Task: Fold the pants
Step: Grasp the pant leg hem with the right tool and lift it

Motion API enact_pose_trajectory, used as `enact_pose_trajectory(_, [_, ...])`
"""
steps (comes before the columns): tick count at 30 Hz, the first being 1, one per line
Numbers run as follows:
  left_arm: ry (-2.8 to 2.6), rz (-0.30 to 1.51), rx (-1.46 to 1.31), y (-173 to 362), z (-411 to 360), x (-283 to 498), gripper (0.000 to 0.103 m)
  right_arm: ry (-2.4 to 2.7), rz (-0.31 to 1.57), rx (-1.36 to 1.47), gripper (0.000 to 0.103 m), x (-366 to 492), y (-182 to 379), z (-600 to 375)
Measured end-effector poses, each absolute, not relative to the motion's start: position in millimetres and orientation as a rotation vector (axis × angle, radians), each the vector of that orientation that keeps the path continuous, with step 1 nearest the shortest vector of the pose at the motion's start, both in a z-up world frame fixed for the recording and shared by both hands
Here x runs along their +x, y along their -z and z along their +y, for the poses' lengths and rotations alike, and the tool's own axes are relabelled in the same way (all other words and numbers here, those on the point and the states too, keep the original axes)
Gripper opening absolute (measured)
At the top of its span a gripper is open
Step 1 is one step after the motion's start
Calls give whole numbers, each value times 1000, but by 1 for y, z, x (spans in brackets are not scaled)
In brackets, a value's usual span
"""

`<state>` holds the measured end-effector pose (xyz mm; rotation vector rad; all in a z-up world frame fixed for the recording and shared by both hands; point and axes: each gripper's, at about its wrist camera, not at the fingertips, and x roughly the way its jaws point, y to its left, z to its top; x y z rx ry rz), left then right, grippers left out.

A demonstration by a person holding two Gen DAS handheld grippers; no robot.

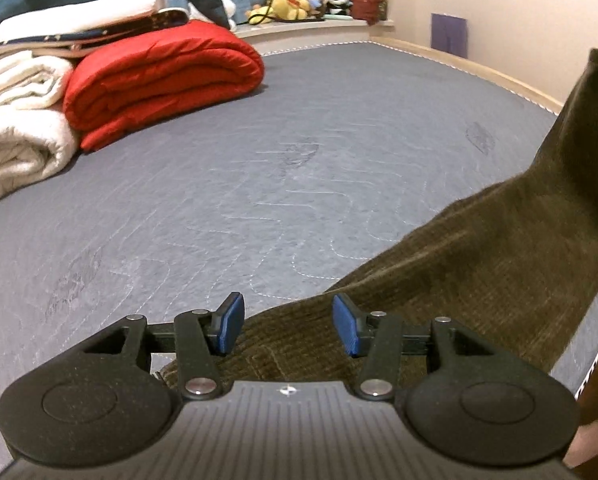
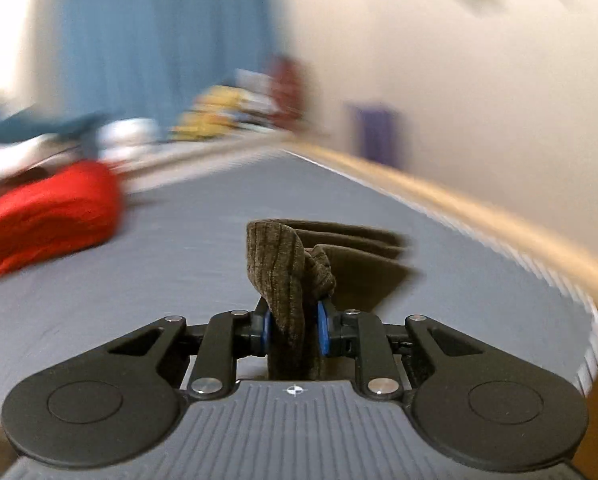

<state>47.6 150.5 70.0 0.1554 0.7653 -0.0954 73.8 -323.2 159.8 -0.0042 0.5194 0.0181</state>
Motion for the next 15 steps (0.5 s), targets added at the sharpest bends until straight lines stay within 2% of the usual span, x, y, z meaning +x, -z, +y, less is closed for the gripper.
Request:
enact_pose_trajectory(2, [88, 779, 143, -67, 153, 51, 55, -188, 487, -155, 23, 58, -160, -259])
enact_pose_trajectory(5, [86, 809, 146, -61, 153, 55, 55, -483, 502, -391, 24, 21, -132, -166])
enact_pose_trajectory(8, [99, 836, 141, -55, 152, 58, 55, -760, 653, -542, 28, -16, -76, -101])
enact_pose_trajectory(10, [113, 851, 127, -52, 151, 59, 59, -870, 722, -617, 29, -34, -51, -81])
enact_pose_trajectory(12, [137, 861, 103, -50, 150, 61, 61, -924, 746, -616, 29, -43, -45, -77])
enact_pose_trajectory(15, [187, 886, 30, -46, 147, 66, 61, -934, 801, -464, 42, -26, -59, -93])
